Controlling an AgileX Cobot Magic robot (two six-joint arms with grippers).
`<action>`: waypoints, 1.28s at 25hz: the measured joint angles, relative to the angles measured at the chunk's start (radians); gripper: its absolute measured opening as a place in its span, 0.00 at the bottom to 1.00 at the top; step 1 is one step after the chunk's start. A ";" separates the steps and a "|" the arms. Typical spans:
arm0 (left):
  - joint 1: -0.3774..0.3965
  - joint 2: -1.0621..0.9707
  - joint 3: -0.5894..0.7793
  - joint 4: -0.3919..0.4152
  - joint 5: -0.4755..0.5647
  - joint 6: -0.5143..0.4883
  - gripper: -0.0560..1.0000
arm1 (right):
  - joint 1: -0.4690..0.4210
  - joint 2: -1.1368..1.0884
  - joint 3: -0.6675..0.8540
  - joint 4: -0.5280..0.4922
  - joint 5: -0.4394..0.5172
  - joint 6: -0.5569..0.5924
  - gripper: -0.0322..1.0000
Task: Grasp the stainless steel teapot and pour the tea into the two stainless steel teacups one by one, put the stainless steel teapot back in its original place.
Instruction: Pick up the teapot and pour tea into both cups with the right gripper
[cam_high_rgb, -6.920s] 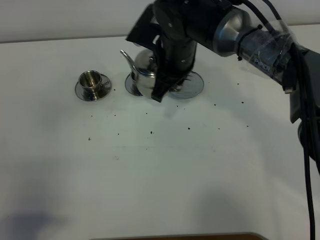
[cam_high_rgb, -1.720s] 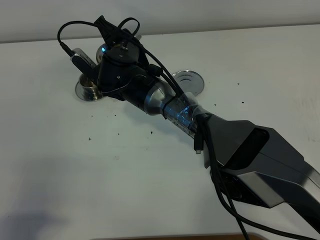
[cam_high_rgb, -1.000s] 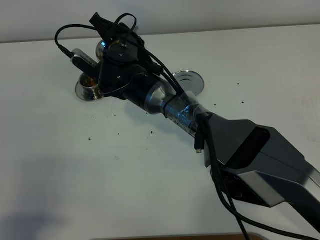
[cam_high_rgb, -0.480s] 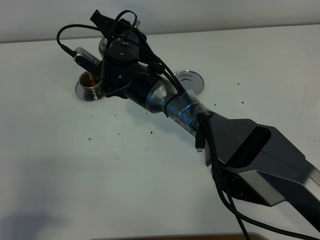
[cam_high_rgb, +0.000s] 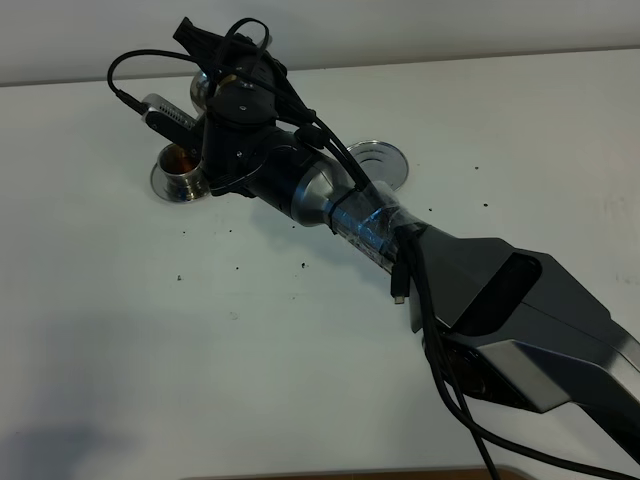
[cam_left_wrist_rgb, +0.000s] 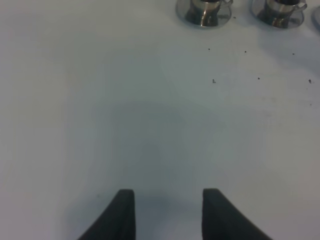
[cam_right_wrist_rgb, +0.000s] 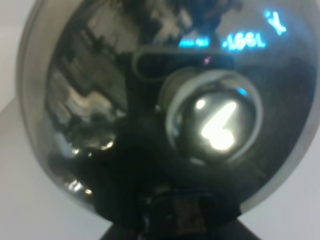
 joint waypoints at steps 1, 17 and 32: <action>0.000 0.000 0.000 0.000 0.000 0.000 0.41 | 0.000 0.000 0.000 -0.004 -0.002 -0.001 0.21; 0.000 0.000 0.000 0.000 0.000 0.000 0.41 | 0.000 0.000 0.000 -0.021 -0.008 -0.021 0.21; 0.000 0.000 0.000 0.000 0.000 0.001 0.41 | 0.000 0.000 0.000 -0.028 -0.010 -0.025 0.21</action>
